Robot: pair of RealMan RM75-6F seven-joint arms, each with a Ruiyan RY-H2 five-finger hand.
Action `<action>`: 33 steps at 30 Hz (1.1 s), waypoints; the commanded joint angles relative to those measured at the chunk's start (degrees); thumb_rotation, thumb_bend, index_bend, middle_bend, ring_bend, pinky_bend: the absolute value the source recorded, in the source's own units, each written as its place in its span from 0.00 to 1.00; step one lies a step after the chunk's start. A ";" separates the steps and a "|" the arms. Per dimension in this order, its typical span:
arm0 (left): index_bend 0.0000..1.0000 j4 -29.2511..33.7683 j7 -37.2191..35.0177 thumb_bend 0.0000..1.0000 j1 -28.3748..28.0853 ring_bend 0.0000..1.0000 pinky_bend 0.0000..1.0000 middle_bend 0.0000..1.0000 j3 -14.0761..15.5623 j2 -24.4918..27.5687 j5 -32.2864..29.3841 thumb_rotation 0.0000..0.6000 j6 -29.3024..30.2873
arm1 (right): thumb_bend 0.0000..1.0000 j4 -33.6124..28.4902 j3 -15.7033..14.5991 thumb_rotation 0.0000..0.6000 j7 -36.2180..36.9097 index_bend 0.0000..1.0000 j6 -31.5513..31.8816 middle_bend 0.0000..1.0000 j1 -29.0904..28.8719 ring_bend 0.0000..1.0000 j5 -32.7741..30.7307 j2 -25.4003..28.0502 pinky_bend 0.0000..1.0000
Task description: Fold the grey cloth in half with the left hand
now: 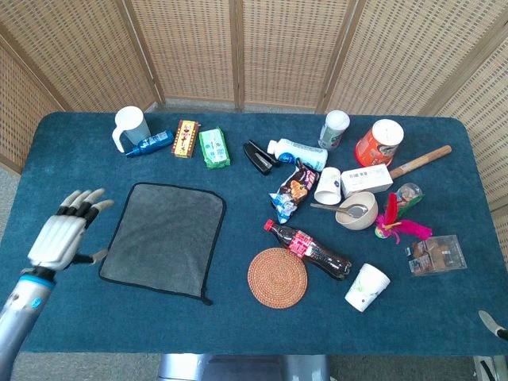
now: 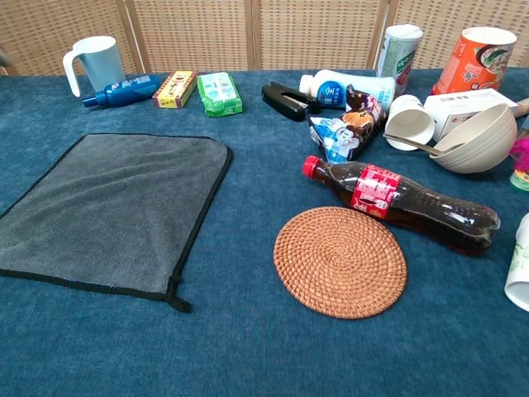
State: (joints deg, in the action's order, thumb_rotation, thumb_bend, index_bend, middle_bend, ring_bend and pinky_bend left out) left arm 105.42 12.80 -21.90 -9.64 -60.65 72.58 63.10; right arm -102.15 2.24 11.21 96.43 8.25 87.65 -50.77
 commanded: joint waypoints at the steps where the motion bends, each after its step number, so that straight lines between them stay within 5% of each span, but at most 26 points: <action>1: 0.19 -1.49 4.97 0.24 -5.92 0.00 0.00 0.00 -3.32 -3.43 -6.59 1.00 -5.41 | 0.00 0.16 0.22 1.00 0.67 0.00 -0.80 0.00 -0.34 0.00 -0.72 0.15 0.00; 16: 0.24 -18.25 16.65 0.24 -23.43 0.00 0.00 0.00 -5.15 -15.40 -26.50 1.00 -17.13 | 0.00 1.23 1.97 1.00 3.13 0.00 -3.44 0.00 -1.19 0.00 -5.70 0.62 0.00; 33: 0.27 -31.50 22.76 0.24 -33.18 0.00 0.00 0.00 -0.01 -22.42 -36.96 1.00 -22.57 | 0.00 1.88 2.69 1.00 2.99 0.00 -4.38 0.00 -1.19 0.00 -7.78 0.38 0.00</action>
State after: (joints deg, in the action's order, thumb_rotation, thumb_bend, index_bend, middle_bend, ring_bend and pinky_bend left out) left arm 74.54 35.03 -54.44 -10.19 -82.57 36.33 41.02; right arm -100.27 4.93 14.20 92.06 7.07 79.87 -50.39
